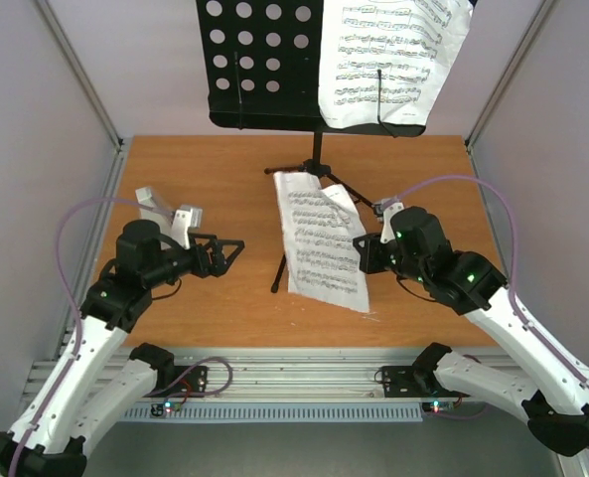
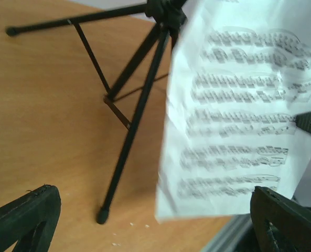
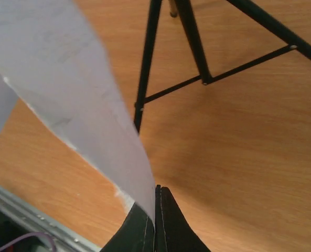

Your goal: Pack up the instrument practice props

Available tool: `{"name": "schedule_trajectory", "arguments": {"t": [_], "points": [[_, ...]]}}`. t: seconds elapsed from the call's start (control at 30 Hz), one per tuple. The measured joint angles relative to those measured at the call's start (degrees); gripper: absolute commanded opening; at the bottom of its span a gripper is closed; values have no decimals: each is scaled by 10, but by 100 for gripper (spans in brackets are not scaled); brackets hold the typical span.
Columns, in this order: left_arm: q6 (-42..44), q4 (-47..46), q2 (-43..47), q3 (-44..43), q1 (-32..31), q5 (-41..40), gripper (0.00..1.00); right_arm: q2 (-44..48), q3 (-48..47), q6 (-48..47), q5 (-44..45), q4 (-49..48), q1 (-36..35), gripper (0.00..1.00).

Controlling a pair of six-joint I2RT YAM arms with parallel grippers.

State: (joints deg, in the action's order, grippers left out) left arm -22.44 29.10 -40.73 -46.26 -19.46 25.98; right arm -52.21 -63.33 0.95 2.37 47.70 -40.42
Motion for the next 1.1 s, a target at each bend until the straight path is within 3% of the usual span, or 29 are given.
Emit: {"name": "schedule_trajectory", "arguments": {"t": [0.33,0.6,0.67,0.73,0.8,0.9,0.97,1.1], "points": [[-90,-134,13,58,0,145,99,51,17,19,-153,-75,0,1],[-132,-203,-8,66,0,201,97,67,32,16,-281,-154,0,1],[-143,-220,-12,69,0,209,85,67,32,16,-296,-166,0,1],[-158,-243,-14,75,0,218,65,66,32,16,-305,-172,0,1],[-175,-267,-14,84,0,225,38,64,34,16,-308,-178,0,1],[-195,-292,-14,94,0,230,14,56,38,16,-307,-180,0,1],[-204,-303,-14,97,0,231,2,49,39,15,-306,-179,0,1],[-217,-316,-14,101,0,229,0,36,41,11,-294,-176,0,3]]}}
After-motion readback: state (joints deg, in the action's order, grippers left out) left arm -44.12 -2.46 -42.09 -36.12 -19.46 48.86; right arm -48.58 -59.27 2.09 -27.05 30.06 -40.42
